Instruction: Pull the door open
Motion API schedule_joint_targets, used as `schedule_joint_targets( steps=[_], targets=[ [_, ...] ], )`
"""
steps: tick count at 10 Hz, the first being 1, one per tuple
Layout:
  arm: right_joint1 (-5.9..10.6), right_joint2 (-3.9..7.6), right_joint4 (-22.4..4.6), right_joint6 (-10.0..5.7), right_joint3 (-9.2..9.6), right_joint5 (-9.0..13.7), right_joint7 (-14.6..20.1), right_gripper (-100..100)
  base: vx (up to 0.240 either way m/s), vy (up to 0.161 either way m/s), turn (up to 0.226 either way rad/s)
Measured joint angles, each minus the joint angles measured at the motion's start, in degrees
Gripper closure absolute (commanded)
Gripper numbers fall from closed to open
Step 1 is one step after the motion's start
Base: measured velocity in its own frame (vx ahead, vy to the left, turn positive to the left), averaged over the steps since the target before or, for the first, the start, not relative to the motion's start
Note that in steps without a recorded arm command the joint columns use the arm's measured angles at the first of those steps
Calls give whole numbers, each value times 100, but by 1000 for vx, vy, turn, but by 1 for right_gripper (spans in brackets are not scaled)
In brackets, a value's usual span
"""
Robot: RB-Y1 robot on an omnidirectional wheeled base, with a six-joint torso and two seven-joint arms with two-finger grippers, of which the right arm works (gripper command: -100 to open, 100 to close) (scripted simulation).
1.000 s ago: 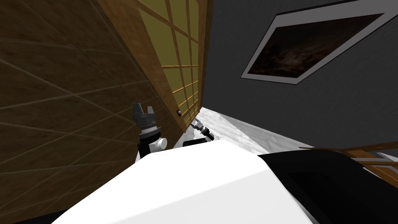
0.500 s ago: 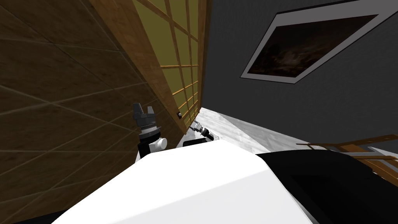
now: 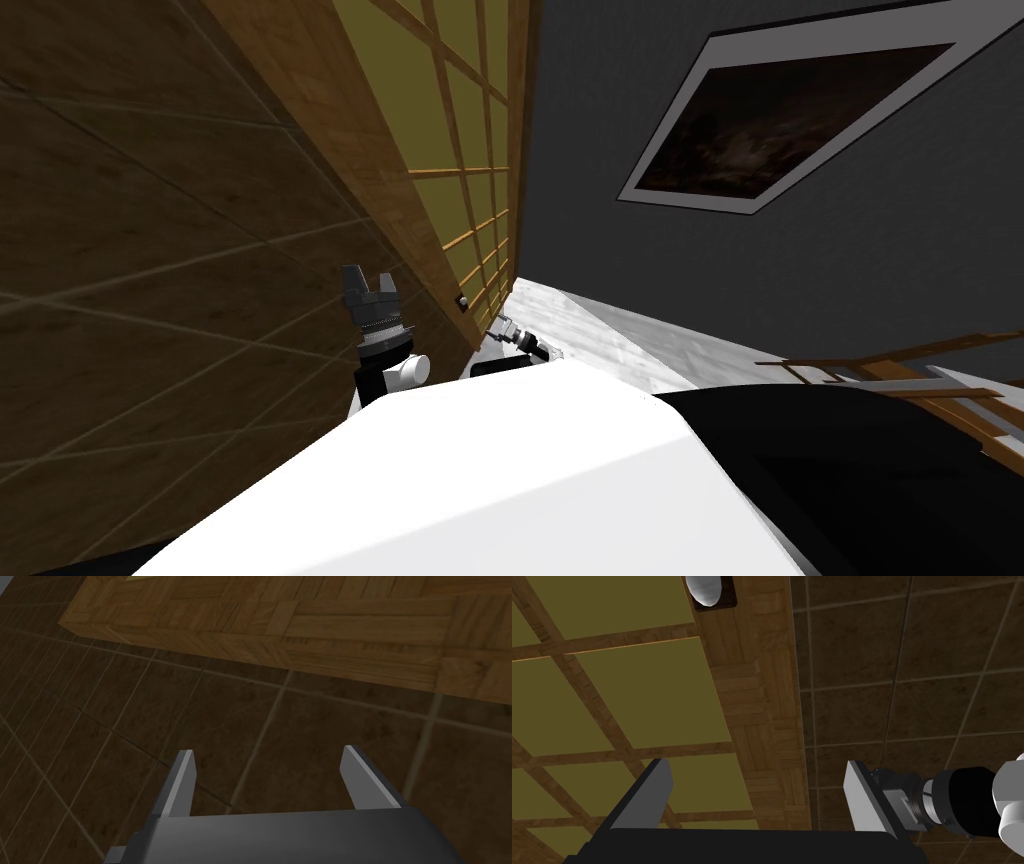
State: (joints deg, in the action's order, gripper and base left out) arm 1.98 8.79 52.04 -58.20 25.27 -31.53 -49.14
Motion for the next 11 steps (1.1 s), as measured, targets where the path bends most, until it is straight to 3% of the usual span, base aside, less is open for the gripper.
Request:
schedule_joint_targets(
  steps=[6, 8, 11],
  targets=[
    [331, -7, -830, -246, 191, -237, -505, -100, 120, 77, -81],
    [421, 22, -1022, -277, 285, -343, -660, -100, 131, 34, -55],
    [500, 48, -1240, -357, 345, -417, -810, -100, -3, 0, 1]
  ],
)
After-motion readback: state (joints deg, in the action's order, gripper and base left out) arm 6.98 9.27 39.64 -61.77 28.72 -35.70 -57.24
